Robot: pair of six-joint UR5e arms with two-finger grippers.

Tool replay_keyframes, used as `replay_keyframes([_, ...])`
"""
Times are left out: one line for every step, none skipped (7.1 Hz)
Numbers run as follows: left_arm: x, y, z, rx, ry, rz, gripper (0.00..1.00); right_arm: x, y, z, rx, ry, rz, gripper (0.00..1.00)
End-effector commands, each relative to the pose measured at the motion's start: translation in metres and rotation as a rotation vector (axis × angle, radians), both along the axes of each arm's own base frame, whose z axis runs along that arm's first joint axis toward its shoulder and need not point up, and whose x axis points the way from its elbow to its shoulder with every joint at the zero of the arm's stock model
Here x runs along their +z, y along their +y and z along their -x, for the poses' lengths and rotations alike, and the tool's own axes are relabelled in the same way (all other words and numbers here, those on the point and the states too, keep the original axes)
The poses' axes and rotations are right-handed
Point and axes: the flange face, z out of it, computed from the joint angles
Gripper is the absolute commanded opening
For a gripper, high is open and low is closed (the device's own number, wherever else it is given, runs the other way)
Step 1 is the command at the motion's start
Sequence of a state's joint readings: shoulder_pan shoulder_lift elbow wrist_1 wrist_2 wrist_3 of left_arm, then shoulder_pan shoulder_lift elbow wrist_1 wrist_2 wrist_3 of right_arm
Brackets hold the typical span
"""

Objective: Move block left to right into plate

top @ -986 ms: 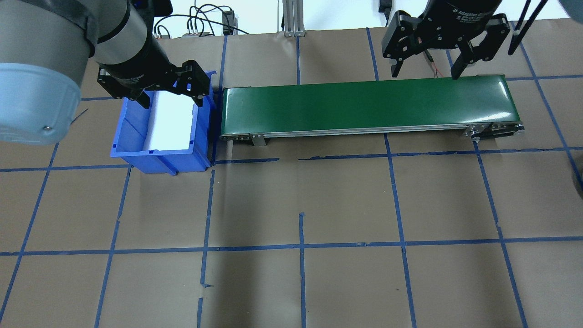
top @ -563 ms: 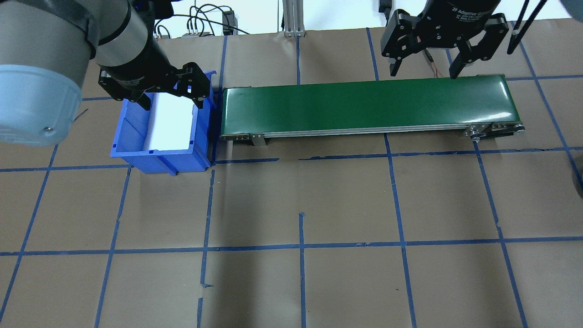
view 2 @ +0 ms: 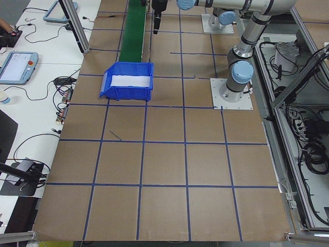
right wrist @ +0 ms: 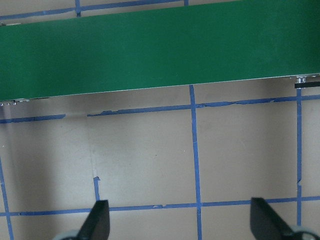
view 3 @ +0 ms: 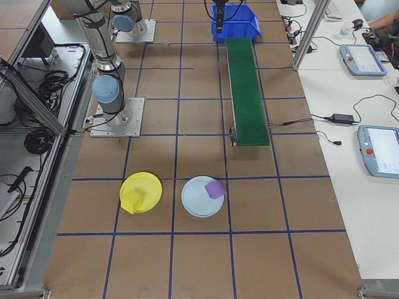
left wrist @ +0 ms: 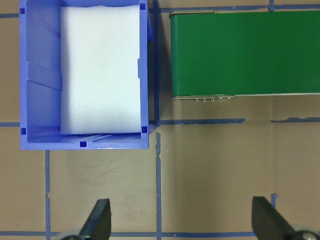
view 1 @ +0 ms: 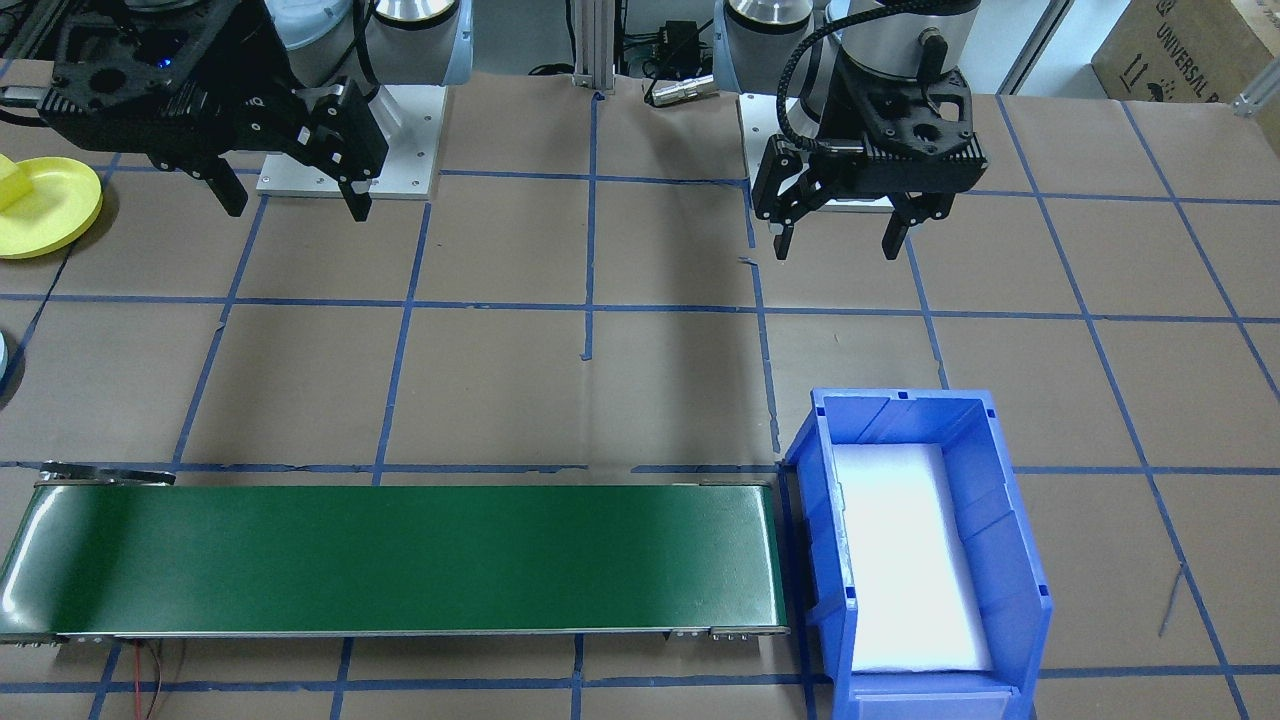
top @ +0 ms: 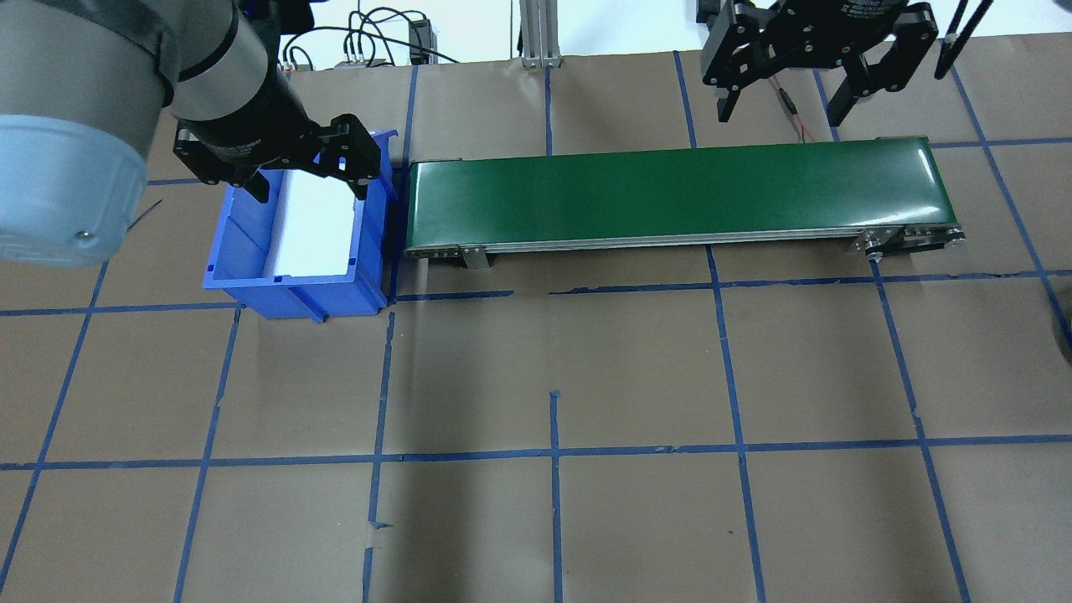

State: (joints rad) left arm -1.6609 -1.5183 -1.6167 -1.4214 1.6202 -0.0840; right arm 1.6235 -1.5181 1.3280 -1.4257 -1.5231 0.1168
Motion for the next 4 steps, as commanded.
replay_keyframes([-0.0010,0.0007,0.0006,-0.002,0.004,-0.002,1.00,-0.0025,0.0028,-0.0008,0.005,-0.004,-0.008,1.00])
replay_keyframes([-0.0009,0.0000,0.0004,-0.002,0.002,-0.001,1.00,-0.0025,0.0050,-0.0031,0.009,-0.005,-0.010,1.00])
replay_keyframes([0.0012,0.0001,-0.0007,0.000,-0.001,0.002,1.00,-0.0031,0.0049,-0.0033,0.009,-0.007,-0.010,1.00])
replay_keyframes([0.0009,0.0010,0.0001,-0.002,0.000,-0.006,1.00,-0.0031,0.0047,-0.0026,0.008,-0.007,-0.010,1.00])
